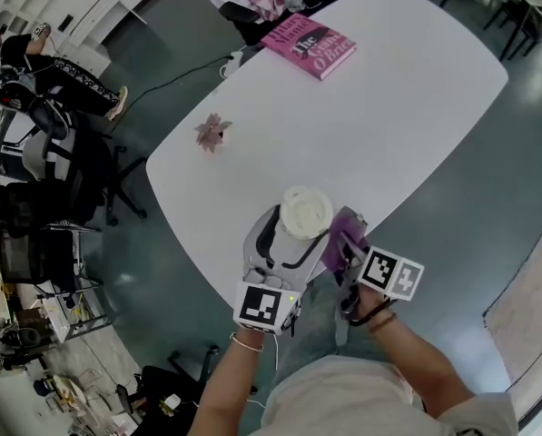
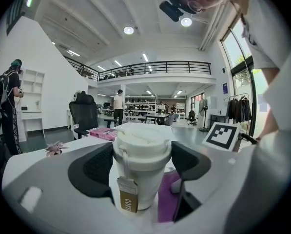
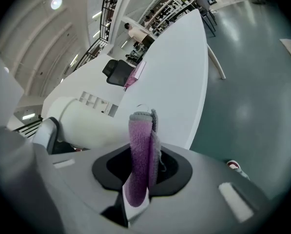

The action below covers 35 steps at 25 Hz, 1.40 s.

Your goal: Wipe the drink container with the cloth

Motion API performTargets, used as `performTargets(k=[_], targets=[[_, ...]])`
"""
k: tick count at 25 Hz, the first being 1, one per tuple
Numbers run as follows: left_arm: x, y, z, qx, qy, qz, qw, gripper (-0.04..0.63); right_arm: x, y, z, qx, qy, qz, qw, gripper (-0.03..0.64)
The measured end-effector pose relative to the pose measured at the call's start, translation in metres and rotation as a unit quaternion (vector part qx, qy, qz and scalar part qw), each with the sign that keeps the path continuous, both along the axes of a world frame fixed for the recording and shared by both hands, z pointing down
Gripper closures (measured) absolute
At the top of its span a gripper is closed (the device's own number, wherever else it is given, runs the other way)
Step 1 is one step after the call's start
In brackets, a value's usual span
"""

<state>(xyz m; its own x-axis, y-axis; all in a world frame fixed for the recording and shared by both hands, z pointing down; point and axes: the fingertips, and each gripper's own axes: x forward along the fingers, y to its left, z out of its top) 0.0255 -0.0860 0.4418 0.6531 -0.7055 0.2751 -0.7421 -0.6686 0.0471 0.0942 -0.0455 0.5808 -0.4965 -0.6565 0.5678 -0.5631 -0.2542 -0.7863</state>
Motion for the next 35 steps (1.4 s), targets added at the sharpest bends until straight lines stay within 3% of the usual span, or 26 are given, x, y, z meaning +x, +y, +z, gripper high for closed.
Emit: performTargets(k=[10, 16, 23, 27, 35], targets=[[-0.001, -0.001, 0.000, 0.020, -0.002, 0.071, 0.9972, 0.218, 0.033, 0.000, -0.070, 0.061, -0.063, -0.115, 0.990, 0.535], [-0.002, -0.002, -0.001, 0.019, 0.002, 0.108, 0.9940, 0.218, 0.041, -0.017, -0.121, 0.103, -0.095, -0.188, 0.972, 0.535], [-0.004, -0.002, -0.002, 0.015, 0.007, 0.158, 0.9872, 0.218, 0.029, -0.021, -0.152, 0.107, -0.124, -0.264, 0.951, 0.535], [-0.003, -0.001, -0.006, 0.019, 0.010, 0.179, 0.9837, 0.218, 0.021, -0.023, -0.150, 0.100, -0.143, -0.268, 0.947, 0.535], [-0.004, -0.002, -0.006, 0.005, 0.019, 0.179, 0.9837, 0.218, 0.008, -0.030, -0.131, 0.102, -0.153, -0.247, 0.951, 0.535]])
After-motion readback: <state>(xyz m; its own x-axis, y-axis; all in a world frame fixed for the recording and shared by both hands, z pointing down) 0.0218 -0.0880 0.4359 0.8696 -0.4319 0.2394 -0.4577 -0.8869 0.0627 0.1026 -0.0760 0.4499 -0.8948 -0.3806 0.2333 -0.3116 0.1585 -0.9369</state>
